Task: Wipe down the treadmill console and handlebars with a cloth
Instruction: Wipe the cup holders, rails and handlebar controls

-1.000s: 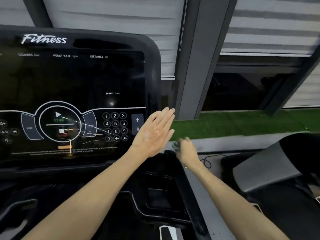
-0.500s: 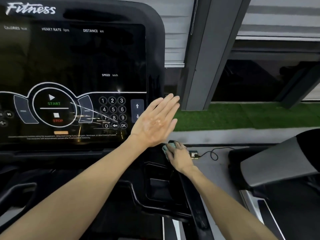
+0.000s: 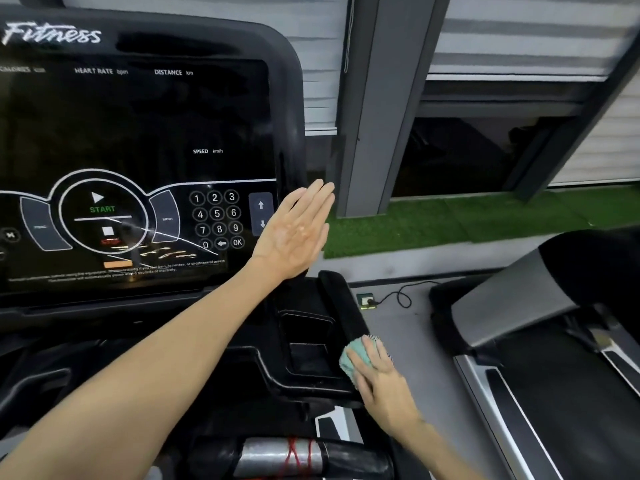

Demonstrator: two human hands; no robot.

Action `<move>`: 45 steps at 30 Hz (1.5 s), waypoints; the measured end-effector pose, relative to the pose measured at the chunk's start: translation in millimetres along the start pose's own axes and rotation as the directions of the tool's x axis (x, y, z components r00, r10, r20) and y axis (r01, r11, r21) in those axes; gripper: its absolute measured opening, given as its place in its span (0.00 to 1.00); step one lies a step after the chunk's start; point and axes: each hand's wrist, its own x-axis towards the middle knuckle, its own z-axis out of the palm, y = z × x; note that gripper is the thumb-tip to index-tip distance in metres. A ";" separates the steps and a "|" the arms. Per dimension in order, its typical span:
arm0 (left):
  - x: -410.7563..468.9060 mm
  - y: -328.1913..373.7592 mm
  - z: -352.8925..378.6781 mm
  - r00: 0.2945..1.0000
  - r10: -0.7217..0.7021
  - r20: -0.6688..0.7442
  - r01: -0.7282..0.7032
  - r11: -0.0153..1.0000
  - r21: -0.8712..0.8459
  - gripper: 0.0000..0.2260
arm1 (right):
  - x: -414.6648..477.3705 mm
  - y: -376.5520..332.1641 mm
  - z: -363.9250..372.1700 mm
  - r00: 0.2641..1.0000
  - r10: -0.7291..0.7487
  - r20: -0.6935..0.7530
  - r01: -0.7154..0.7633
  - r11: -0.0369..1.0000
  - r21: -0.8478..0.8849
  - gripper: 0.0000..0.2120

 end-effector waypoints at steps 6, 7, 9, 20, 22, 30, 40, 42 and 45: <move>-13.0 0.2 2.0 0.999 0.032 0.008 -0.032 0.998 0.048 0.25 | -6.3 0.7 -12.6 0.990 0.089 0.114 -0.088 0.996 -0.009 0.21; -14.3 0.6 2.8 0.999 0.037 0.008 -0.037 0.998 0.045 0.25 | 4.2 -1.6 -11.4 0.990 0.084 0.112 -0.082 0.996 -0.021 0.21; -14.6 1.8 3.8 0.999 0.036 0.008 -0.036 0.998 0.046 0.24 | 33.2 -6.3 -7.1 0.993 0.064 0.100 -0.056 0.996 -0.076 0.21; -13.3 2.6 3.9 0.999 0.029 0.014 -0.029 0.999 0.045 0.24 | 67.4 -20.0 -16.7 0.993 -0.026 0.115 0.039 0.992 -0.118 0.22; -14.0 2.1 3.2 0.999 0.037 0.011 -0.037 0.998 0.053 0.24 | 32.7 -15.2 -19.1 0.994 -0.026 0.108 0.037 0.995 -0.097 0.21; -22.4 -5.8 0.8 0.996 0.082 -0.014 -0.083 0.997 -0.007 0.25 | -51.8 28.1 -17.6 0.985 -0.134 0.106 0.134 0.991 0.013 0.21; -25.0 -5.4 4.2 0.994 0.105 -0.025 -0.105 0.994 0.007 0.26 | 17.8 -69.3 9.3 0.812 -0.540 0.221 0.547 0.837 0.035 0.31; -25.3 -4.7 4.6 0.994 0.106 -0.024 -0.106 0.994 0.020 0.26 | 20.0 -77.3 16.4 0.799 -0.559 0.222 0.573 0.819 -0.001 0.31; -24.9 -4.8 3.5 0.994 0.105 -0.025 -0.104 0.994 0.017 0.26 | 18.5 -78.5 17.4 0.795 -0.569 0.209 0.584 0.812 -0.011 0.29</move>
